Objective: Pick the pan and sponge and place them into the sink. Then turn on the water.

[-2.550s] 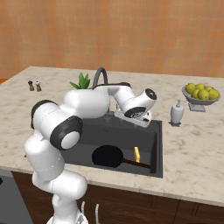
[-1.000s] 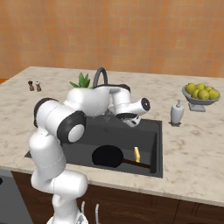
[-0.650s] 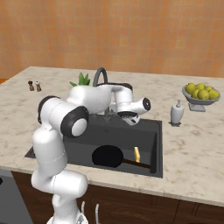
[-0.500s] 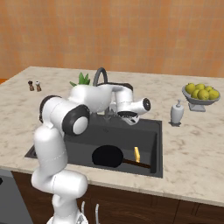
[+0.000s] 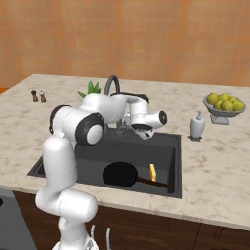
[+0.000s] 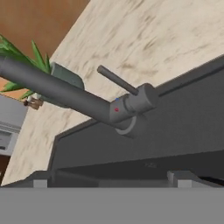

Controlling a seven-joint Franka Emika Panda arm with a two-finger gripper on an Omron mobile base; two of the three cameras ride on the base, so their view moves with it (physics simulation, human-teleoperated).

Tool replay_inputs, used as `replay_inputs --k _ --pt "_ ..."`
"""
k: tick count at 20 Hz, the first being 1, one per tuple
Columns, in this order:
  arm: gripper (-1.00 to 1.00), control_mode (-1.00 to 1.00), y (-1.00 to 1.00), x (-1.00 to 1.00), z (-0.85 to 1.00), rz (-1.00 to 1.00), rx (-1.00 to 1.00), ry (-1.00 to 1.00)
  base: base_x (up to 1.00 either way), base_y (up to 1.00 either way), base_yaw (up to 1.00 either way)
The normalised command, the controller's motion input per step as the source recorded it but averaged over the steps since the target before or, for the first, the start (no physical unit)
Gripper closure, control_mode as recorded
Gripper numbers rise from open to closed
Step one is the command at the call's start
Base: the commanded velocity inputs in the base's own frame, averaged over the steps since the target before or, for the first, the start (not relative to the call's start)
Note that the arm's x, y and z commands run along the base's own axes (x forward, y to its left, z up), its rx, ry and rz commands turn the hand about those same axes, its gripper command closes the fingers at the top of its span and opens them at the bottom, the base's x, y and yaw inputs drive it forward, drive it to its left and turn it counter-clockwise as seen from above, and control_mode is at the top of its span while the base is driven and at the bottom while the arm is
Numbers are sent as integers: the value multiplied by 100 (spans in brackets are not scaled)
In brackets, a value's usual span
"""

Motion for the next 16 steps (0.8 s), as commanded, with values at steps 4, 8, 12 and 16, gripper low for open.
replay_inputs --k 4,8,12,16 --pt "-100 -100 0 37 -17 0 1 0 0 0 0" --pt "-100 -100 0 36 -22 0 1 0 0 0 0" --pt "-100 -100 0 33 -23 0 2 0 0 0 0" --pt "-100 -100 0 36 -18 0 3 0 0 0 0"
